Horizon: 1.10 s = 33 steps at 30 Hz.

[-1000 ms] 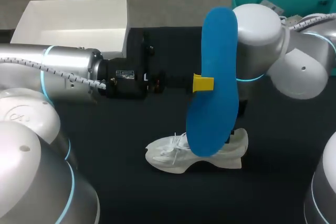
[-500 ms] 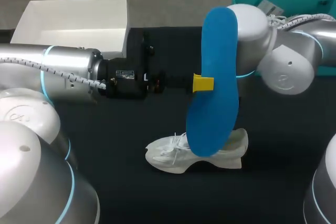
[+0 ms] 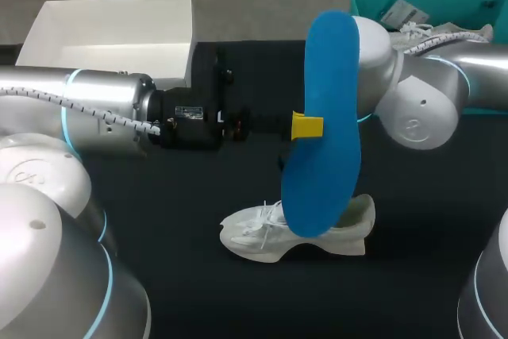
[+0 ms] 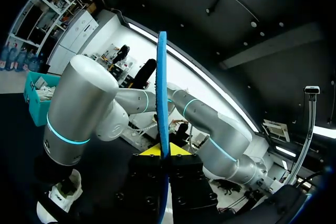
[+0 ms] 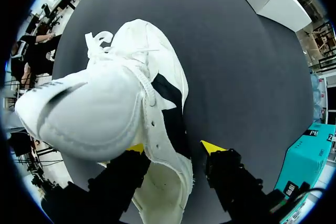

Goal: Take the shoe out of the shoebox, open the shoe tongue, remove and reinsert the insole, then place the shoe into the shoebox

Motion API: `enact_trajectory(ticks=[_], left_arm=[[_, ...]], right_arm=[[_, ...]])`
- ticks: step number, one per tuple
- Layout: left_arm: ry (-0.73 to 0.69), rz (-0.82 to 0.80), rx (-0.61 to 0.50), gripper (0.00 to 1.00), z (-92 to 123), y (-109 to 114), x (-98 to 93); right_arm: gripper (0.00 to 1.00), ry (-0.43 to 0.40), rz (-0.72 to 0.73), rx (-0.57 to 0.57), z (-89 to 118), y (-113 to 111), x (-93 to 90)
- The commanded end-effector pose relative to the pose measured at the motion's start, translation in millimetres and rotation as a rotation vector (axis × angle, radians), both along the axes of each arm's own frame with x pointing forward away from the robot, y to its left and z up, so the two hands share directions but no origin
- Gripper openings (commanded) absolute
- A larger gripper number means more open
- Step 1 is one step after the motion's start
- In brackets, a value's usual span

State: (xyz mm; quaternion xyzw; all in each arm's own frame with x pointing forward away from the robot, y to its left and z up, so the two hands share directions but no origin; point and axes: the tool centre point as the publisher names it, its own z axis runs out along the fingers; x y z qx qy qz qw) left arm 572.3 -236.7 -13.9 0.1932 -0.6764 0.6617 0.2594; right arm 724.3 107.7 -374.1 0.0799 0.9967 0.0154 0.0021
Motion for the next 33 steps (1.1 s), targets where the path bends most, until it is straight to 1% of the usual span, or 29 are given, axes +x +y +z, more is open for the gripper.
enact_trajectory(ticks=[1, 3, 5, 6, 8, 23, 24, 25, 26, 27, 28, 29, 30, 31, 32, 33], left_arm=[[0.001, 0.015, 0.001, 0.0, 2, -2, -7.1], [0.001, 0.015, 0.001, 0.0, 2, -2, -7.1], [0.001, 0.015, 0.001, 0.0, 2, -2, -7.1], [0.001, 0.015, 0.001, 0.0, 2, -2, -7.1], [0.001, 0.015, 0.001, 0.0, 2, -2, -7.1], [0.001, 0.015, 0.001, 0.0, 2, -2, -7.1], [0.001, 0.015, 0.001, 0.0, 2, -2, -7.1], [0.001, 0.015, 0.001, 0.0, 2, -2, -7.1], [0.001, 0.015, 0.001, 0.0, 2, -2, -7.1], [0.001, 0.015, 0.001, 0.0, 2, -2, -7.1], [0.001, 0.015, 0.001, 0.0, 2, -2, -7.1], [0.001, 0.015, 0.001, 0.0, 2, -2, -7.1], [0.001, 0.015, 0.001, 0.0, 2, -2, -7.1], [0.001, 0.015, 0.001, 0.0, 2, -2, -7.1], [0.001, 0.015, 0.001, 0.0, 2, -2, -7.1], [0.001, 0.015, 0.001, 0.0, 2, -2, -7.1]], right_arm=[[0.4, 0.009, 0.005, -0.003, -4, 5, 1.8], [0.31, 0.015, 0.009, -0.003, -4, 6, 1.4], [0.18, 0.018, 0.011, -0.006, -5, 6, -0.6], [0.0, 0.024, 0.019, -0.008, -5, 5, -2.3], [0.0, 0.026, 0.023, -0.013, -6, 1, -6.0], [0.0, 0.026, 0.023, -0.013, -6, 1, -6.0], [0.0, 0.026, -0.027, -0.035, -6, 5, -5.1], [0.0, 0.029, -0.038, -0.009, -1, 8, -9.4], [0.0, 0.059, -0.126, -0.028, 3, 11, -7.5], [0.0, 0.057, -0.162, -0.006, 7, 13, -7.6], [0.0, 0.083, -0.209, 0.015, 12, 13, -8.5], [0.0, 0.124, -0.321, -0.012, 15, 14, -5.0], [0.0, 0.124, -0.334, 0.022, 19, 14, -6.0], [0.0, 0.152, -0.428, 0.028, 24, 13, -6.1], [0.0, 0.185, -0.47, 0.021, 27, 12, -5.6], [0.0, 0.187, -0.5, 0.058, 32, 11, -7.1]])
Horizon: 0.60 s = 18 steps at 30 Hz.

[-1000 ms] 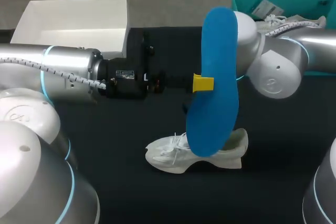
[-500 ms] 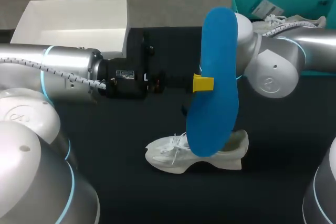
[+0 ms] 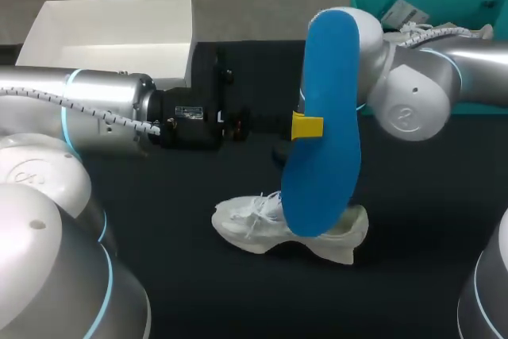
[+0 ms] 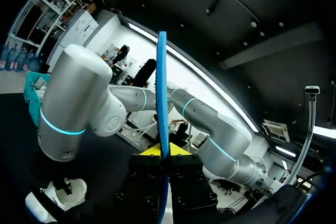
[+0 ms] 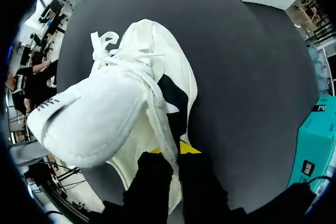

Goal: Take the shoe out of the shoebox, open the shoe tongue, remove and reinsert the insole, then place the shoe into the shoebox

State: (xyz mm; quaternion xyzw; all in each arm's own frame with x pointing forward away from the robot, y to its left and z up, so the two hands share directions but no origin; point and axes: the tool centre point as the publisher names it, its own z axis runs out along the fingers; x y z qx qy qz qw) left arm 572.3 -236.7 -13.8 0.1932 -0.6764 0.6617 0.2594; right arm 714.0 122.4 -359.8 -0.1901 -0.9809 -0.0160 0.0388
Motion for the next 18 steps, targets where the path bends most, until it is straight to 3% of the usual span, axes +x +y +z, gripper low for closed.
enact_trajectory(ticks=[1, 6, 18], left_arm=[[0.001, 0.015, 0.001, 0.0, 2, -2, -7.1], [0.001, 0.015, 0.001, 0.0, 2, -2, -7.1], [0.001, 0.015, 0.001, 0.0, 2, -2, -7.1]], right_arm=[[0.0, 0.127, -0.352, 0.045, 21, -6, 4.0], [0.0, 0.264, -0.646, 0.101, 29, -17, 1.8], [0.0, 0.277, -0.67, 0.107, 29, -17, -0.2]])
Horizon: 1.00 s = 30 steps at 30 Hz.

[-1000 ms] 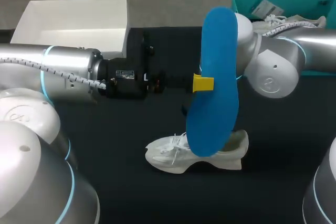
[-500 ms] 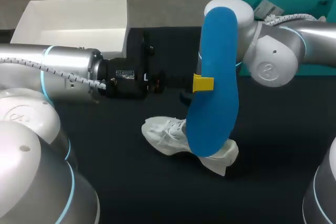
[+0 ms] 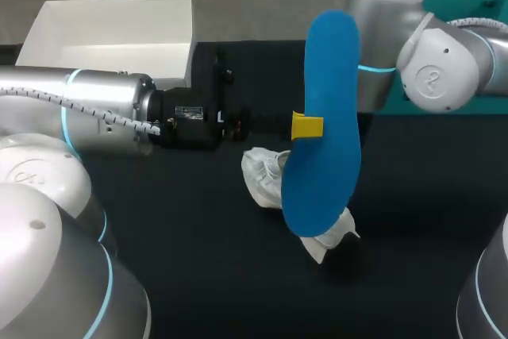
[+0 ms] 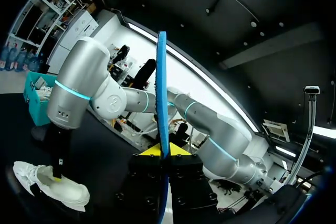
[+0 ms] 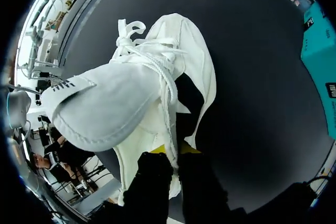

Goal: Take the shoe out of the shoebox, open the shoe tongue, remove and reinsert the insole, then place the shoe into the shoebox

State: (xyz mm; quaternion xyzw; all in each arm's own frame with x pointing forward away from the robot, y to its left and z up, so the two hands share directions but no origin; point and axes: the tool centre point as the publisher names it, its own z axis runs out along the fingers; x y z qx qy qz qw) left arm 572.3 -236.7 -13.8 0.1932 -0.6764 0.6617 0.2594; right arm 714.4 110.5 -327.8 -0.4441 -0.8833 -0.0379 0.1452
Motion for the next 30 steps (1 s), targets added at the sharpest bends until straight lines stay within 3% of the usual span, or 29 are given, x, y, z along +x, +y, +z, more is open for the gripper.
enact_trajectory(ticks=[1, 9, 22, 30], left_arm=[[0.001, 0.015, 0.001, 0.0, 2, -2, -7.1], [0.001, 0.015, 0.001, 0.0, 2, -2, -7.1], [0.001, 0.015, 0.001, 0.0, 2, -2, -7.1], [0.001, 0.015, 0.001, 0.0, 2, -2, -7.1]], right_arm=[[0.0, 0.052, -0.131, 0.039, -3, -5, -0.6], [0.0, 0.077, -0.377, 0.141, -4, -9, 0.3], [0.0, -0.031, -0.307, 0.134, -3, 3, -7.9], [0.0, -0.03, -0.324, 0.13, -13, 17, -12.3]])
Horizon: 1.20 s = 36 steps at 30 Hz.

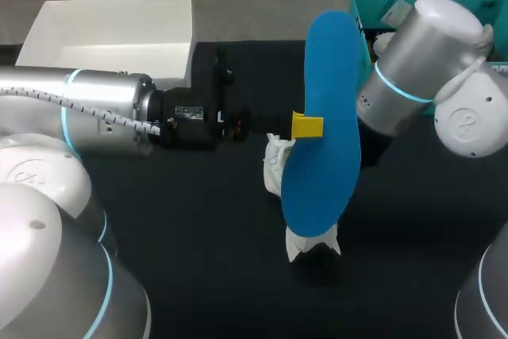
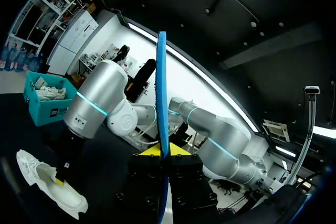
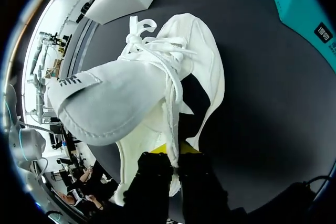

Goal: Take the shoe out of the shoebox, open the shoe tongue, remove and reinsert the insole, then place the shoe into the shoebox

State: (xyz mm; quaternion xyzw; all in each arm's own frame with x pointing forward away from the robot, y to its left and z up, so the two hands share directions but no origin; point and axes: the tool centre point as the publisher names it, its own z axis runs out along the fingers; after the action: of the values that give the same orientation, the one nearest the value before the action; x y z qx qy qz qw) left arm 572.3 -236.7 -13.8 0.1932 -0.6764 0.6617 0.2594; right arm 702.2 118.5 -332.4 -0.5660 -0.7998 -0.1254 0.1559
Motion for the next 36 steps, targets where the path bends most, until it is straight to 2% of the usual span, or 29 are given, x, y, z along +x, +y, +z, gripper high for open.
enact_trajectory(ticks=[1, 11, 20, 34, 35, 36], left_arm=[[0.001, 0.015, 0.001, 0.0, 2, -2, -7.1], [0.001, 0.015, 0.001, 0.0, 2, -2, -7.1], [0.001, 0.015, 0.001, 0.0, 2, -2, -7.1], [0.001, 0.015, 0.001, 0.0, 2, -2, -7.1], [0.001, 0.015, 0.001, 0.0, 2, -2, -7.1], [0.001, 0.015, 0.001, 0.0, 2, -2, -7.1]], right_arm=[[0.0, -0.003, -0.009, -0.007, -10, 11, -0.8], [0.0, 0.003, -0.049, 0.015, -31, 23, -5.3], [0.0, -0.012, -0.154, 0.047, -30, 23, -2.7], [0.0, 0.002, -0.183, 0.056, -40, 23, -0.1], [0.42, 0.007, -0.194, 0.057, -37, 22, -0.9], [1.0, 0.018, -0.203, 0.068, -33, 20, -1.9]])
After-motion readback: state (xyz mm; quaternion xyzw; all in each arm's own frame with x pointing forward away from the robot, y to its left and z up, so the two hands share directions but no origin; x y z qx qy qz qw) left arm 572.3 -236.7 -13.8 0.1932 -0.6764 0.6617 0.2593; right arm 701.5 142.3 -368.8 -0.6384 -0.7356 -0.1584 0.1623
